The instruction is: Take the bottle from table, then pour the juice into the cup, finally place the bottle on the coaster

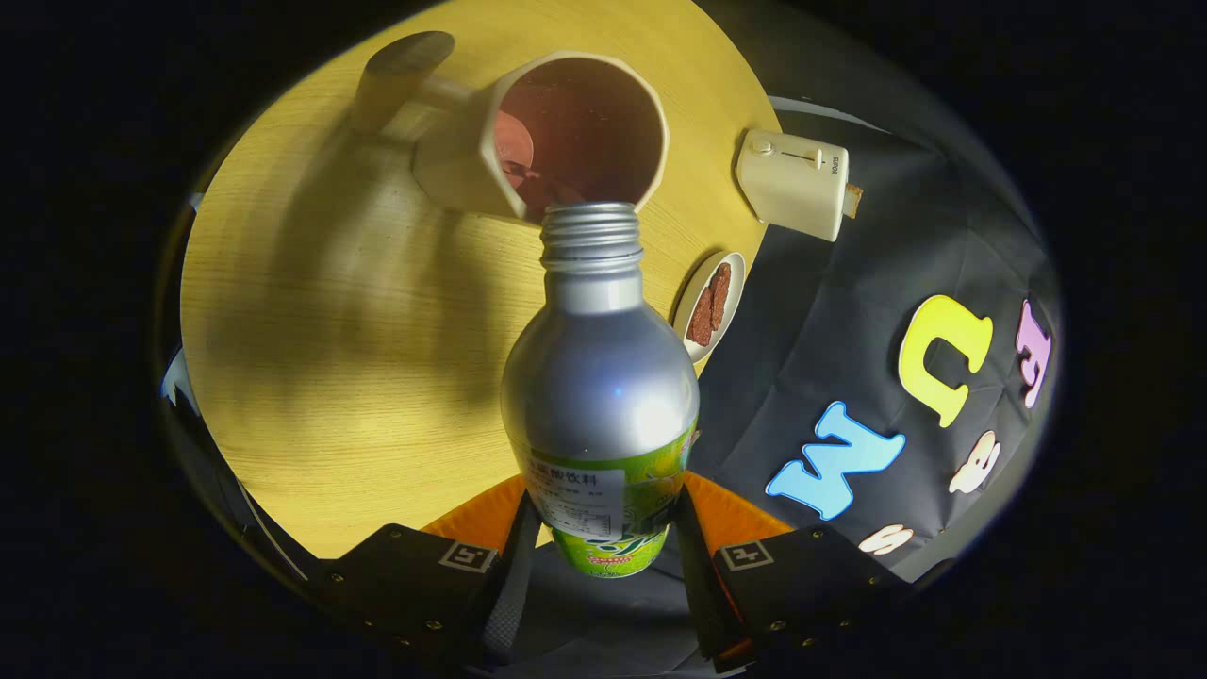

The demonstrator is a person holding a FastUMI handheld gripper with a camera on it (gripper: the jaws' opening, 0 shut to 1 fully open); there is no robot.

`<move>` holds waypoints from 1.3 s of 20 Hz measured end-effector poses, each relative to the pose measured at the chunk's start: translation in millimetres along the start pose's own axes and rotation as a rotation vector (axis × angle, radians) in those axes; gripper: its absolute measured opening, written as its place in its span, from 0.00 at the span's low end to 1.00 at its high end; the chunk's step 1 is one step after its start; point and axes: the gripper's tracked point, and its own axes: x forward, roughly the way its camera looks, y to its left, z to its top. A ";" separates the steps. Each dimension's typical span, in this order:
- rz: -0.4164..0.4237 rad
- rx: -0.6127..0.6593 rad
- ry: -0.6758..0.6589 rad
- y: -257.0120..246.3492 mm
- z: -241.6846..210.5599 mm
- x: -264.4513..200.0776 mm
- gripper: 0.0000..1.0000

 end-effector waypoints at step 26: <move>0.025 -0.166 0.123 -32.3 3.0 -7.1 0.71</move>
